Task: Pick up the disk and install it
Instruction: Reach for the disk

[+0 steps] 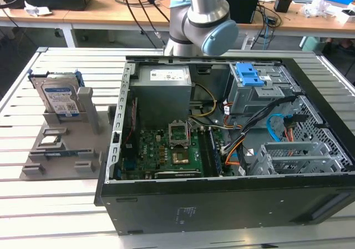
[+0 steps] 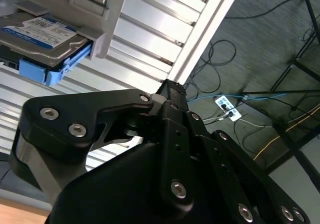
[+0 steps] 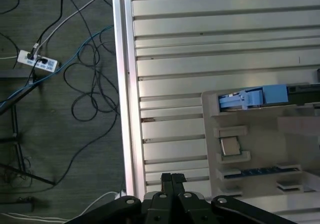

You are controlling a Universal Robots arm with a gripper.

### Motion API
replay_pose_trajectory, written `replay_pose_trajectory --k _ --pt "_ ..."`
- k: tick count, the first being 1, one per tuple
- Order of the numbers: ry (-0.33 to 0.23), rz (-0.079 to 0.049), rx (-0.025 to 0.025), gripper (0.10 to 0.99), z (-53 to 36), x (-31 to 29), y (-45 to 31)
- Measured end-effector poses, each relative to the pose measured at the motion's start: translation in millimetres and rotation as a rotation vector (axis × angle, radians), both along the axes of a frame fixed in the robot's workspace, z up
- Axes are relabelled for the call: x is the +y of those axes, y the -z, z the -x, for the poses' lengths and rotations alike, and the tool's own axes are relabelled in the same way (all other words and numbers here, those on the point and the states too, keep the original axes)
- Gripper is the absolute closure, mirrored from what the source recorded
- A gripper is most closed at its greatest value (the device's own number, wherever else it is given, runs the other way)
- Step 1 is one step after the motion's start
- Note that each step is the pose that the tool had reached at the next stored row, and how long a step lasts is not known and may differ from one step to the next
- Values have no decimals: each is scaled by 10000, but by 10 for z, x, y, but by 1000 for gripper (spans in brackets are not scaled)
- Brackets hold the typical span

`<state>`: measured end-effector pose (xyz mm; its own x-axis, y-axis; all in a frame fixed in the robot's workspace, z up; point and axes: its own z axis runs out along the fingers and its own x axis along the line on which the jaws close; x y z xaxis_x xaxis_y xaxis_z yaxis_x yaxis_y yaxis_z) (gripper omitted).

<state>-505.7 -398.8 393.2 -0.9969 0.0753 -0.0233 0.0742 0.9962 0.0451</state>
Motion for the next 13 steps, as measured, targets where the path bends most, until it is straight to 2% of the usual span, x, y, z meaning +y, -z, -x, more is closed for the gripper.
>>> replay_pose_trajectory --k 8,13 --pt "0 0 0 980 220 1 1" --pt "-1 0 1 980 218 9 1"
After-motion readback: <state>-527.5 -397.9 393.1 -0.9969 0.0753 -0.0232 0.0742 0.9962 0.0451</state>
